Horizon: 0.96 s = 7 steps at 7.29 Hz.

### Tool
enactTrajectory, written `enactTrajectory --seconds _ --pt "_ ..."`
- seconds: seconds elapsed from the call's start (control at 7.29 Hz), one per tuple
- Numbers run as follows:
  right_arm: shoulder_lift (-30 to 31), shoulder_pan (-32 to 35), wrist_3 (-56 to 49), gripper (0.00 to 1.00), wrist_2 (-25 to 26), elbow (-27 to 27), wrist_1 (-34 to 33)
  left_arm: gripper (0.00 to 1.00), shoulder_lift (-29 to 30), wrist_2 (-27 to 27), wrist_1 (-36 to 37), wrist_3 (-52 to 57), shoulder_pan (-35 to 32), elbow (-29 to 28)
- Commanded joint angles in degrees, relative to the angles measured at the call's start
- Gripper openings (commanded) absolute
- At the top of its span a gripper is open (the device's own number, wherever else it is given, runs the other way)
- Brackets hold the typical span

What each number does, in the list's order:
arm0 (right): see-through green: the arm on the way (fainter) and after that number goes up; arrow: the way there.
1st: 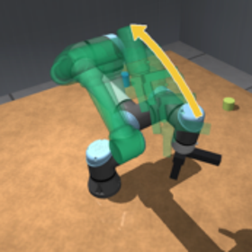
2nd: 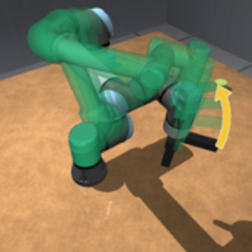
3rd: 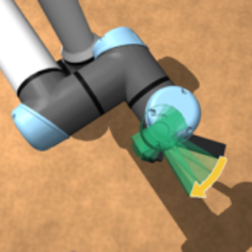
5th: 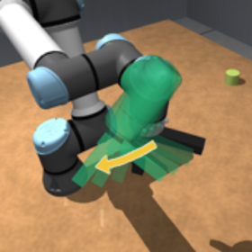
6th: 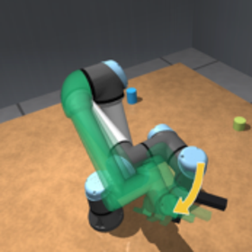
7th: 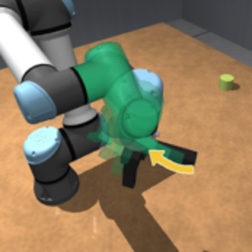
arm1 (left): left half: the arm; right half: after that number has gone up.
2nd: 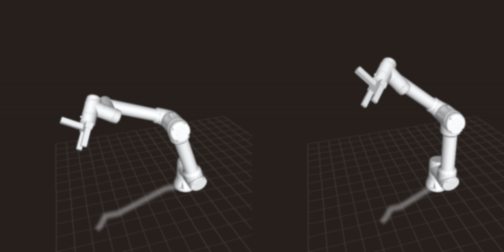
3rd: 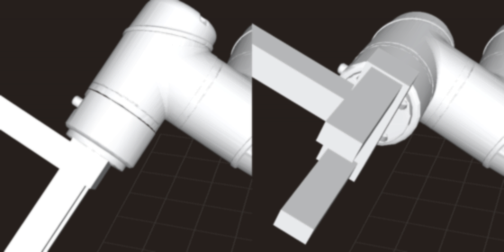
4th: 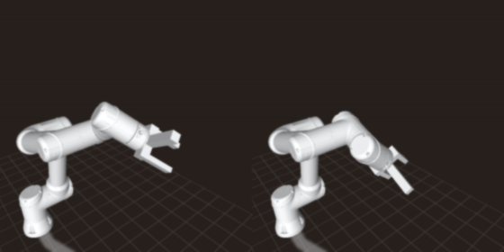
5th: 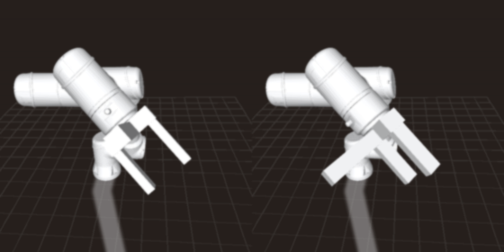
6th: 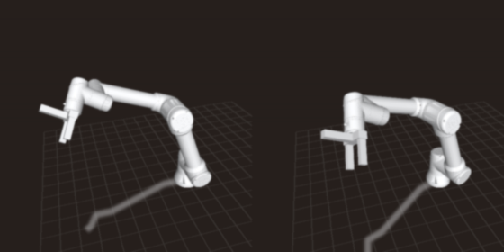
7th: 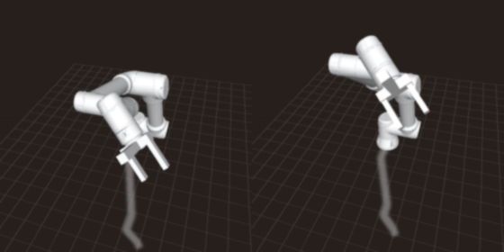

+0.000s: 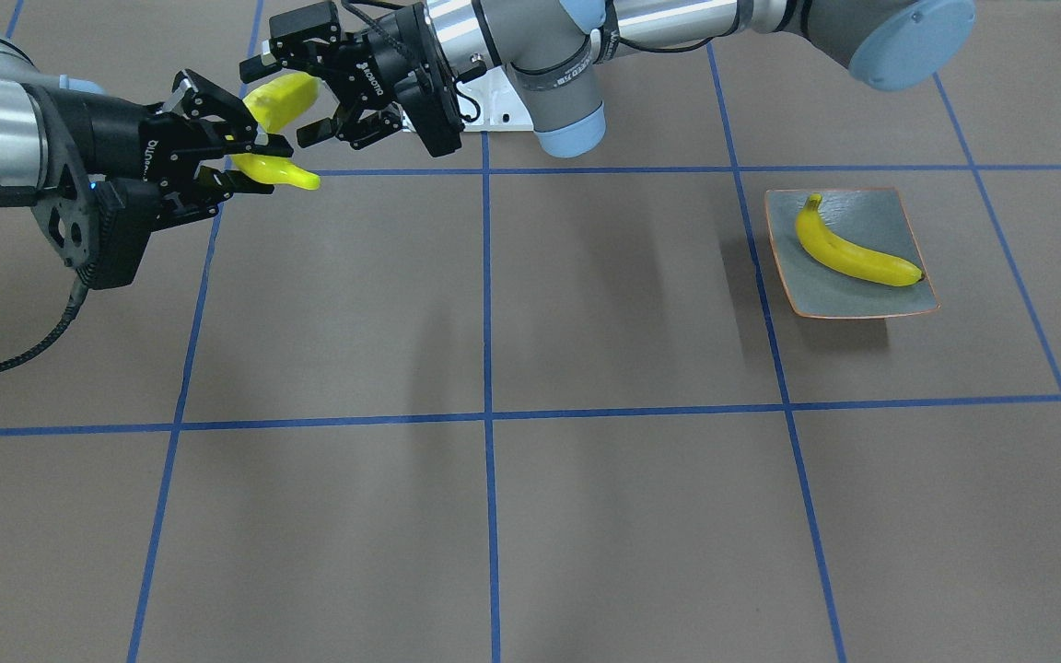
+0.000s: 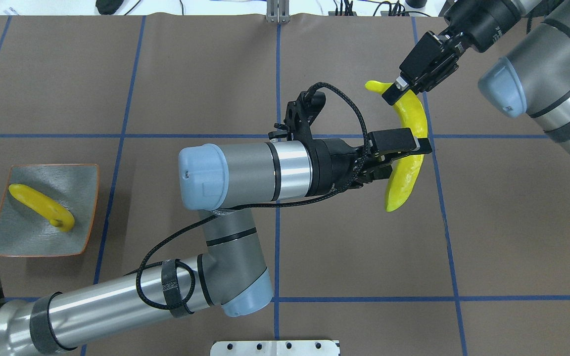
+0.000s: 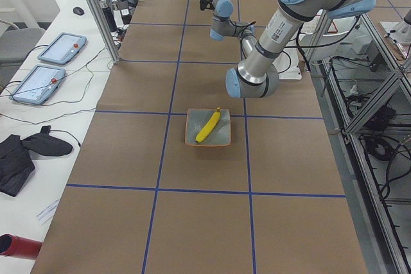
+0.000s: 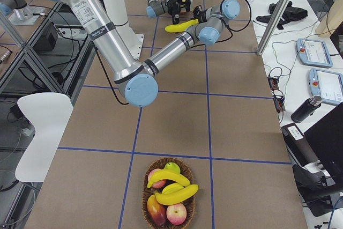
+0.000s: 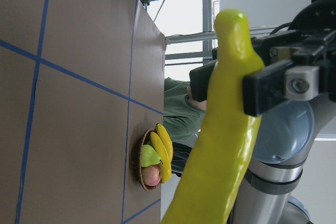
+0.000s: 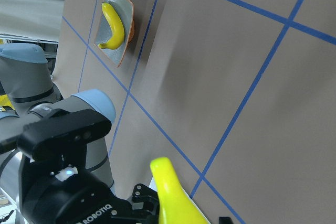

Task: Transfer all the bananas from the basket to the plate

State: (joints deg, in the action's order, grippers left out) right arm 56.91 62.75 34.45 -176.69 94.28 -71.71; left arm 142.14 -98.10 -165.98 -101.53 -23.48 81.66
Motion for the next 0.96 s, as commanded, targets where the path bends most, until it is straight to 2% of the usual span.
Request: enactTrajectory --seconds 0.0,0.41,0.82 --pt "-0.48 -0.26 0.00 0.00 -0.06 -0.23 -0.19 1.00 0.24 -0.07 -0.40 -0.07 0.37 -0.53" --pt "-0.48 -0.26 0.00 0.00 -0.06 -0.50 -0.10 0.97 0.15 -0.24 -0.84 -0.07 1.51 -0.54" --pt "-0.40 -0.17 0.00 0.00 -0.06 -1.02 -0.19 0.66 0.15 -0.33 -0.84 -0.07 1.86 -0.19"
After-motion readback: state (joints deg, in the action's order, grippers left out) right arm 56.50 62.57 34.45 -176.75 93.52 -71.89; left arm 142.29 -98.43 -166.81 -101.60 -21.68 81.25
